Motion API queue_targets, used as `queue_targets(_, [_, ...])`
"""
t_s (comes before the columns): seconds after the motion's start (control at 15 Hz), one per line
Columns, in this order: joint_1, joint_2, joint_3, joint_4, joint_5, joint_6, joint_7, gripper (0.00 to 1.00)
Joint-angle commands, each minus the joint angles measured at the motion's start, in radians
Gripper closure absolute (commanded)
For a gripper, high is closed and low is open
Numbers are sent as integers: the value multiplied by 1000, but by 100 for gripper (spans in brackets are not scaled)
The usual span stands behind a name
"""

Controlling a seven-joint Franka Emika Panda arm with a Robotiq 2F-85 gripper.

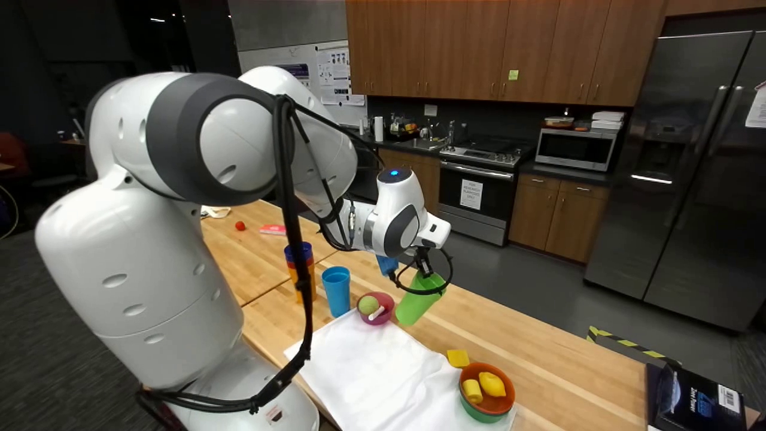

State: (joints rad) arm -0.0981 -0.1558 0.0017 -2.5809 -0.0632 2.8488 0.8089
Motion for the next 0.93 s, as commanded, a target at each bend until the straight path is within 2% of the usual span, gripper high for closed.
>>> queue_targets(0.0, [-94,8,51,-16,-214,85,170,98])
queue_targets(0.2, [-186,-11,103,-6,-479,33,404,98])
queue_targets(0.47, [-249,-22,157,10,-736,-21,674,98])
queue_targets(0.73, [-248,-12,184,18,-847,-76,817,98])
queue_targets(0.8, [-241,-9,184,16,-846,-91,816,98])
queue_targets(0.87, [-215,5,176,8,-762,-108,736,98])
